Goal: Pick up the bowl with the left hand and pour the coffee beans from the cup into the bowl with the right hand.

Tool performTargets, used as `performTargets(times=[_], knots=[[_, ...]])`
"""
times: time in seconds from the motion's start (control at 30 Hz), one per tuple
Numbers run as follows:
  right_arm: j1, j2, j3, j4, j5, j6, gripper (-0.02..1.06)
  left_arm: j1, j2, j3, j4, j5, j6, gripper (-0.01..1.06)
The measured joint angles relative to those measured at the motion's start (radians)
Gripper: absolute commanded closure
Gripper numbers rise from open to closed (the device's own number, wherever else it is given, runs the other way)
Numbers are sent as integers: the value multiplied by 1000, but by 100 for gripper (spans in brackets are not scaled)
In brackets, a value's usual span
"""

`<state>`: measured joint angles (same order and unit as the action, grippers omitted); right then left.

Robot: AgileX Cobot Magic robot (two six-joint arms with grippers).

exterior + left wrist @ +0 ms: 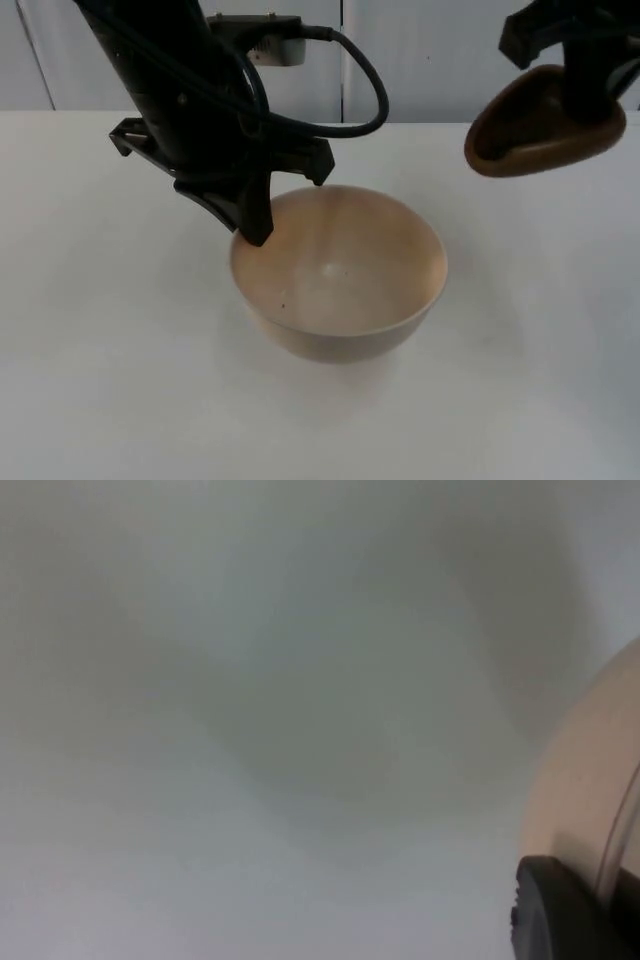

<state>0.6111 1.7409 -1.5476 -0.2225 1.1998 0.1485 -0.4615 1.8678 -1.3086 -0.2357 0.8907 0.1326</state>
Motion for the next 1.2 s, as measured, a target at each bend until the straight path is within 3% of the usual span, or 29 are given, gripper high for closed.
performTargets(times=[0.9,1.07,1.2], knots=[[82,6,0,-95,-55,75,104,0,0,0,59,-38,-97,105],[125,6,0,-179,-62,118,104,0,0,0,68,-44,-113,105],[135,6,-6,-190,-64,123,104,0,0,0,84,-47,-133,105]])
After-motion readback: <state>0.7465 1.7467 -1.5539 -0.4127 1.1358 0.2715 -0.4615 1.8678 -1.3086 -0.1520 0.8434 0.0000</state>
